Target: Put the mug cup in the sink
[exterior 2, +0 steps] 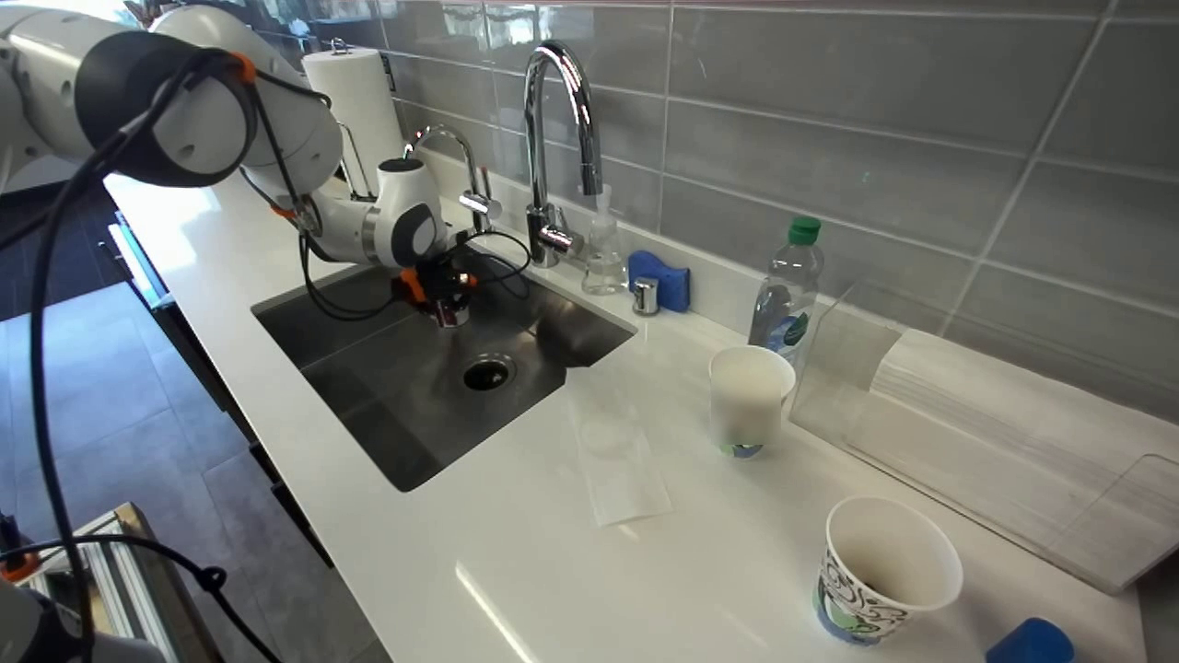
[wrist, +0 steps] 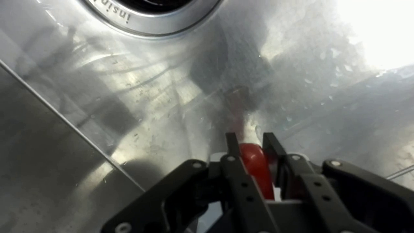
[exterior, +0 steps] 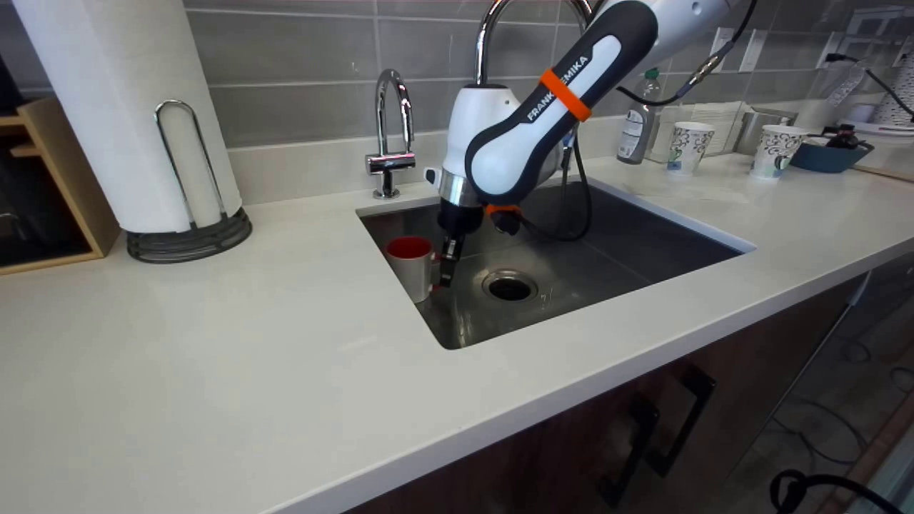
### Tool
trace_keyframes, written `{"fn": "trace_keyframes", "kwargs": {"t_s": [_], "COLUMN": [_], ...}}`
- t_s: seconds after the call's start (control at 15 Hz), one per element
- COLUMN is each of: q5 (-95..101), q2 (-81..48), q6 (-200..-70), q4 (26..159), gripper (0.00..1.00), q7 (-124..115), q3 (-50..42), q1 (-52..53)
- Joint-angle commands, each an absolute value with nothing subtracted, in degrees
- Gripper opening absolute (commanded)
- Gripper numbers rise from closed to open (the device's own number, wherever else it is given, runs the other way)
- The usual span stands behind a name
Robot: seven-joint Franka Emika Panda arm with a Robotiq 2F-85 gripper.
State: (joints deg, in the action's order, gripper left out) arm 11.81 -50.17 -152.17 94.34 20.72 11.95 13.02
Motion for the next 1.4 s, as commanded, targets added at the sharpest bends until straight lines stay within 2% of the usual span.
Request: {"fn": "trace_keyframes", "kwargs": {"t_s": [0.0,0.4,0.73,1.33], "q5": [13.08,11.91,10.55,-1.61], "q2": [-48.36,-47.09,-39.71,-17.11], "q6": [-150.88,-147.60,-142.17,-129.88], "q4": [95.83,96.69,101.93,113.31], "gripper": [0.58,1.00,1.00,1.00], "q7": [21.01,22.06,21.75,11.43], "q3": [11.57,13.08,14.95,15.64], "q1": [13.12,11.94,10.82,9.36]}}
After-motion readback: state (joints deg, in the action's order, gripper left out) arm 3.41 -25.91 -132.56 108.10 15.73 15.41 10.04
